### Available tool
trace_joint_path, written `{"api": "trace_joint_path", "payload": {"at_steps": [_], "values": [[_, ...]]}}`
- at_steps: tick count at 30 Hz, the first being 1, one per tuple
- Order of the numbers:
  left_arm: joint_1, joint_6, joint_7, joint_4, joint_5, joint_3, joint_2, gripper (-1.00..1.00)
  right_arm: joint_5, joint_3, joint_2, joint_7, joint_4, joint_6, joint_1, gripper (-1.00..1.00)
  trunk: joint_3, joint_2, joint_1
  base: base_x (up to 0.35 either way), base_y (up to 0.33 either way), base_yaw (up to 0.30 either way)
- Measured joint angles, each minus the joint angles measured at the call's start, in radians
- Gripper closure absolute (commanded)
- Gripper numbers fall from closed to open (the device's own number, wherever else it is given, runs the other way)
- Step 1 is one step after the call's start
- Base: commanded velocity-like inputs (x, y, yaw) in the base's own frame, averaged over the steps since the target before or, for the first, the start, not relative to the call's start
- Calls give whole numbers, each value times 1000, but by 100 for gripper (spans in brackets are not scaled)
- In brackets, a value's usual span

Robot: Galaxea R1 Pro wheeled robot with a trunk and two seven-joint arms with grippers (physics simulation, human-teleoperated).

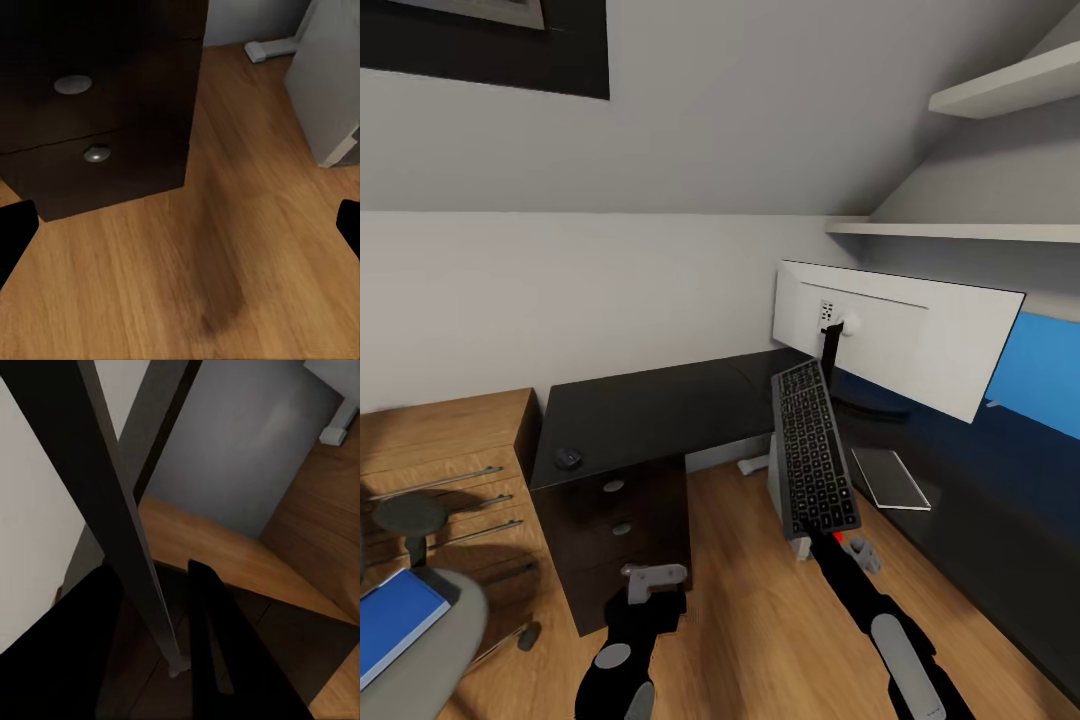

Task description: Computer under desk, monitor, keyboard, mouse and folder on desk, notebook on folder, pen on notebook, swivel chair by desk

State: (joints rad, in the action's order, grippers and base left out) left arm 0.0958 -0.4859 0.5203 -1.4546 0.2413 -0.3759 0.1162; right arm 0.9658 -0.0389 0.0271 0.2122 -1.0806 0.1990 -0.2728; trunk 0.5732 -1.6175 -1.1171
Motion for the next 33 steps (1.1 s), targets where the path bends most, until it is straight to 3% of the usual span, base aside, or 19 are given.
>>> {"api": "trace_joint_path", "payload": {"at_steps": [7,26,29,31,33], "values": [[0,0,-1,-10,2,41,1,-100,0,0,3,0,1,9,0,100,0,0,0,0,0,71],[0,0,-1,-11,2,38,1,-100,16,-1,1,9,2,205,0,100,0,0,0,0,0,270],[0,0,-1,-11,2,37,1,-100,54,-3,0,21,1,252,0,100,0,0,0,0,0,278],[0,0,-1,-11,2,37,2,-100,105,-4,-2,30,1,297,0,100,0,0,0,0,0,278],[0,0,-1,-11,2,36,2,-100,189,-3,-12,37,1,368,0,100,0,0,0,0,0,278]]}}
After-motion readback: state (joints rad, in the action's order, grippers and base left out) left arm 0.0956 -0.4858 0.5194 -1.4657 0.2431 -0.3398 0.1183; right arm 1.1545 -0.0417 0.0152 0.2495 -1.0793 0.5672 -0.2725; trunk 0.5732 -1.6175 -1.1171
